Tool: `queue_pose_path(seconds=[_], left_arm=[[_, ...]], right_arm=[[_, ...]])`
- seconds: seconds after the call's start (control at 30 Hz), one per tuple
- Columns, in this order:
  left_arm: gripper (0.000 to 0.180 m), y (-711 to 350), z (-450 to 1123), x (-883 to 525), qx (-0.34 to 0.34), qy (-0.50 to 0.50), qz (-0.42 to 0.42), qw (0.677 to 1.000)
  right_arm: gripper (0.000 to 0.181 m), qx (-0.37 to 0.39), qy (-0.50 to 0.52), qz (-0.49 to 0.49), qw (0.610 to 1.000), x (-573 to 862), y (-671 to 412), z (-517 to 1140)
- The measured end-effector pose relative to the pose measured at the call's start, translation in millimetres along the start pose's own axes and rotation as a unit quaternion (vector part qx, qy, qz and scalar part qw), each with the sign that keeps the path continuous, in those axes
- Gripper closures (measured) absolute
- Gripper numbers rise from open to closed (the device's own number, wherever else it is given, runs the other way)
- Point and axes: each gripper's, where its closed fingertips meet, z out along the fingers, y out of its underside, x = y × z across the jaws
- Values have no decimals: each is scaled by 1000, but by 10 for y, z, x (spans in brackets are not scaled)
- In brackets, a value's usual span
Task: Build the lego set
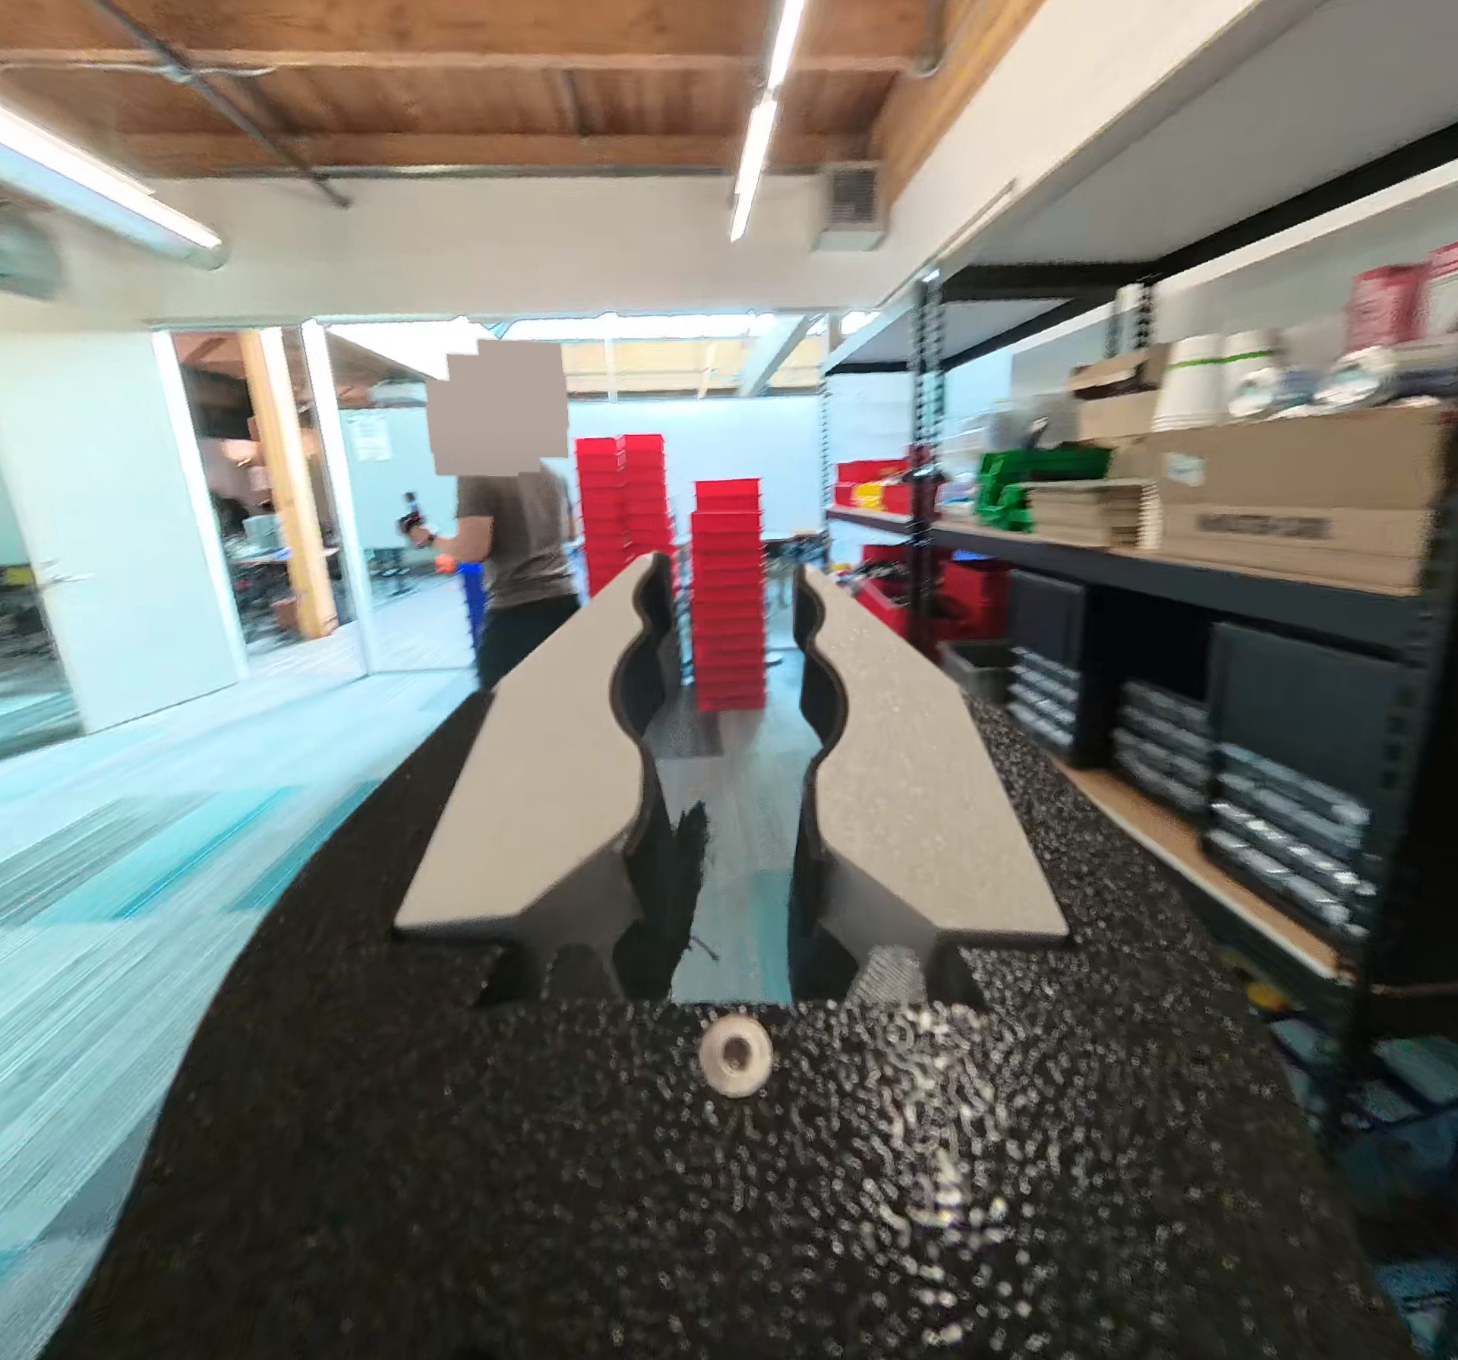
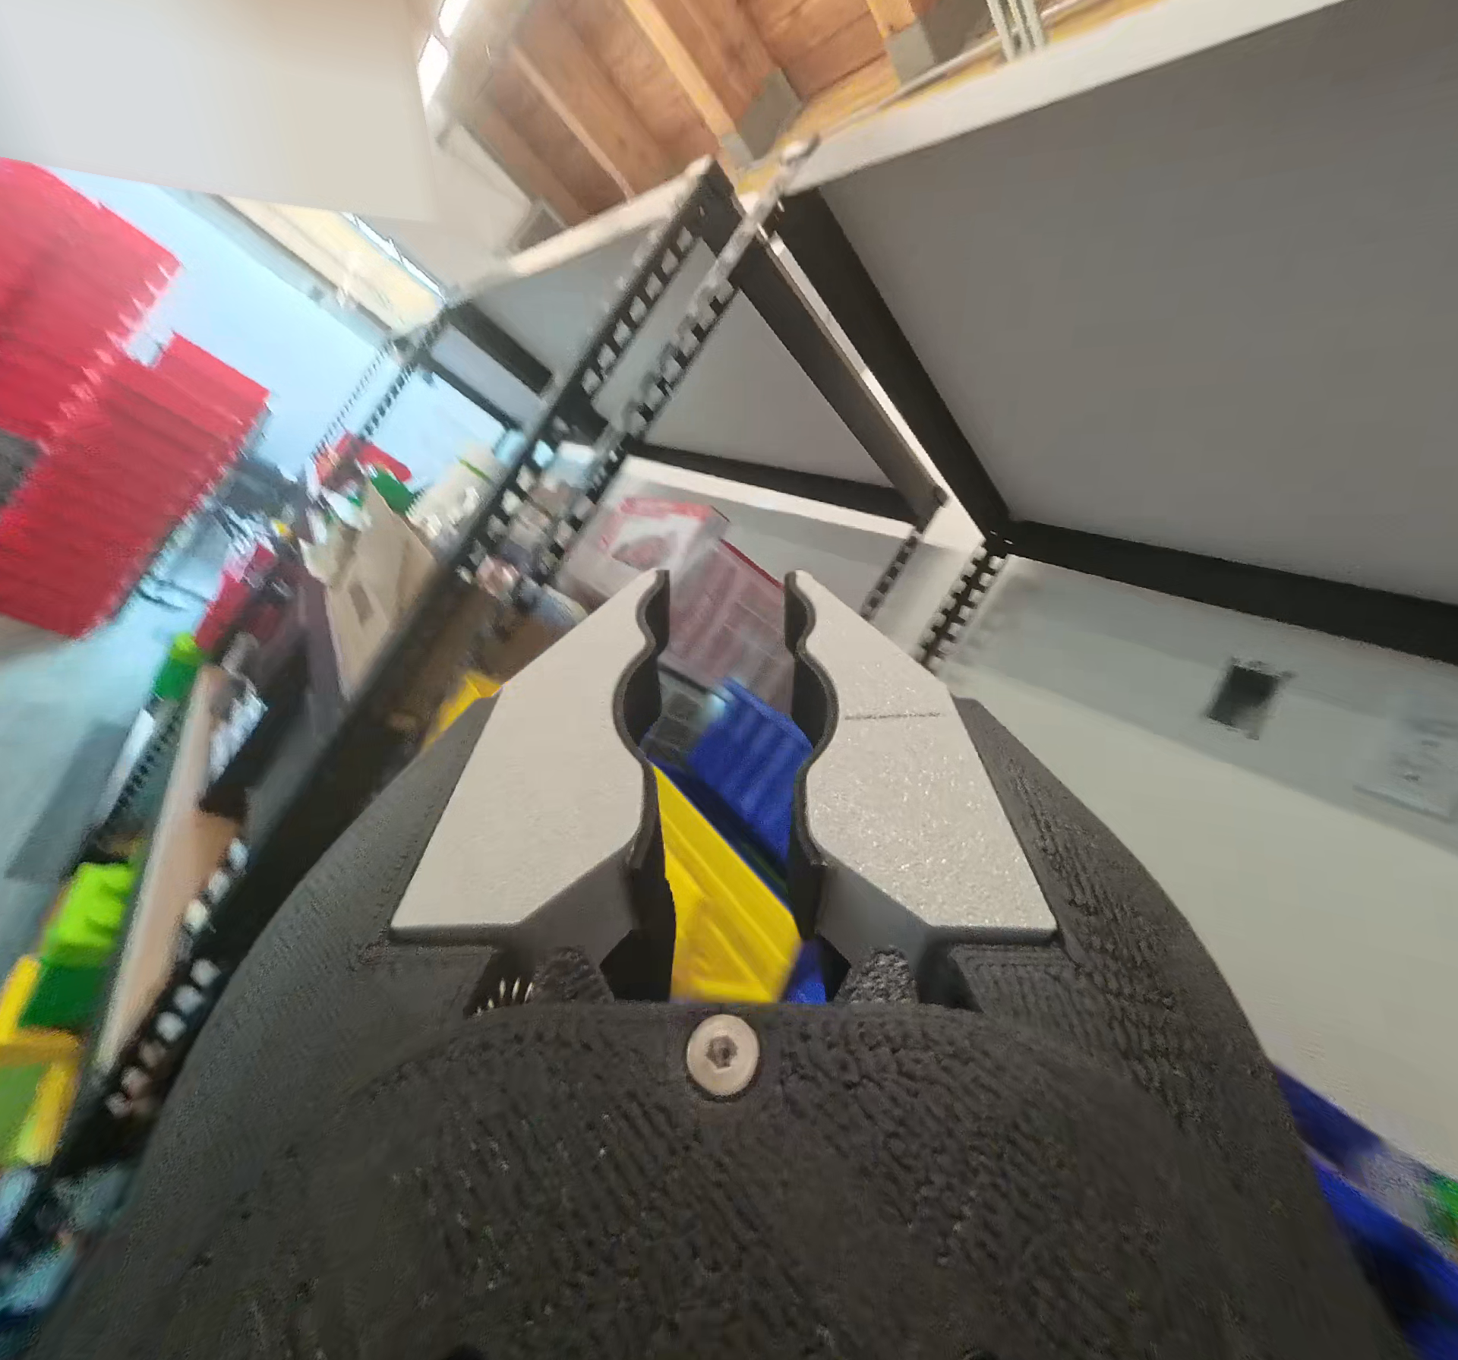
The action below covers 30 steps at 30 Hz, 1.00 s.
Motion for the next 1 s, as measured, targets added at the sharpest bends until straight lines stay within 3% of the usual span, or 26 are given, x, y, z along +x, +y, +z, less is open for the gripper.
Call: queue_pose_path(seconds=[0.17,0.33,0.57,0.67,0.87,1.0], left_arm=[[143,47,159,-1172,-47,-80,29,995],[138,77,371,-2040,-82,-119,60,988],[137,567,1264,-2646,-103,-101,36,989],[135,881,1794,-2771,-92,-88,36,991],[121,1601,2875,-3379,-136,-144,61,978],[117,1710,3712,-3780,-120,-161,45,979]], right_arm=[[156,97,-33,142,985,-1061,-398,608],[157,109,-87,223,965,-2445,-528,1384],[157,69,-179,264,945,-4088,-655,2436],[157,74,-185,263,944,-4658,-697,2858],[156,81,-167,244,952,-5860,-682,3950],[152,81,-171,267,945,-6518,-756,4768]])
